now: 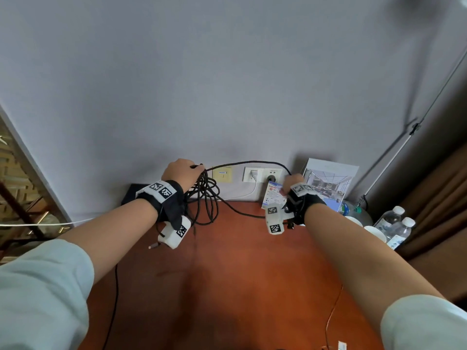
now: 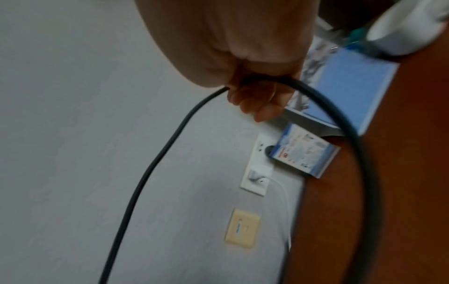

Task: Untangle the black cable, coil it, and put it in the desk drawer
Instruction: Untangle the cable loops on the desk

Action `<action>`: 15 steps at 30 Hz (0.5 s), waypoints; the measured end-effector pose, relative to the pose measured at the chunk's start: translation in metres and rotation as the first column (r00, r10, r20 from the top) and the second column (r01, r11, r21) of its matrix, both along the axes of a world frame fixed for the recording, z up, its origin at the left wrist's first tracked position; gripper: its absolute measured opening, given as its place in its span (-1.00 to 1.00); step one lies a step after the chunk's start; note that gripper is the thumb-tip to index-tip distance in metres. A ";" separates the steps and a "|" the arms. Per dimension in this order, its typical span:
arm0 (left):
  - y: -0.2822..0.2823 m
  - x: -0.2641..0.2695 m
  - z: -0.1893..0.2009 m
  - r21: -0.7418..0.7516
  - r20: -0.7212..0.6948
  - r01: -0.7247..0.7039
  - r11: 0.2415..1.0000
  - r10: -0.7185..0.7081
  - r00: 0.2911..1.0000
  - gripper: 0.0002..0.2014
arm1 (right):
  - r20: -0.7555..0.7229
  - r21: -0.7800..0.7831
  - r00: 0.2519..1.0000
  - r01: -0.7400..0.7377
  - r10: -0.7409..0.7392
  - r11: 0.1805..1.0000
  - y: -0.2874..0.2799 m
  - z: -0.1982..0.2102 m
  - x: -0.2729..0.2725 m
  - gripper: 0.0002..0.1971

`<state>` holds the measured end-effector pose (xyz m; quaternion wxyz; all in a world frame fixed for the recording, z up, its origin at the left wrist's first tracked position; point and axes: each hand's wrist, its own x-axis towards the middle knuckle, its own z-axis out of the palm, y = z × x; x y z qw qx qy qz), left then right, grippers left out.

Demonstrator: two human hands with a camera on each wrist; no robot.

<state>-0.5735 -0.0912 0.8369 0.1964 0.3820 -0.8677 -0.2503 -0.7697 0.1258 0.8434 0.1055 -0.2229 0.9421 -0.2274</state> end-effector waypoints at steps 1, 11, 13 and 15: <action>-0.003 0.002 -0.001 0.008 -0.004 -0.011 1.000 0.011 1.000 -0.51 | 0.026 0.033 0.999 0.041 -0.041 0.999 0.011 -0.003 -0.001 -0.74; -0.013 0.010 0.003 -0.011 -0.057 -0.025 1.000 0.024 0.998 -0.55 | 0.247 0.121 0.969 -0.004 -0.026 0.993 0.041 -0.038 -0.014 -0.84; -0.008 0.007 0.006 -0.053 -0.056 -0.003 0.999 0.000 0.998 -0.54 | 0.155 0.247 0.987 0.004 -0.044 0.969 0.029 -0.032 -0.011 -0.92; -0.001 0.004 0.009 -0.100 -0.037 0.016 0.995 -0.020 0.999 -0.54 | 0.136 0.088 0.990 0.016 -0.028 0.996 0.011 -0.016 0.002 -0.90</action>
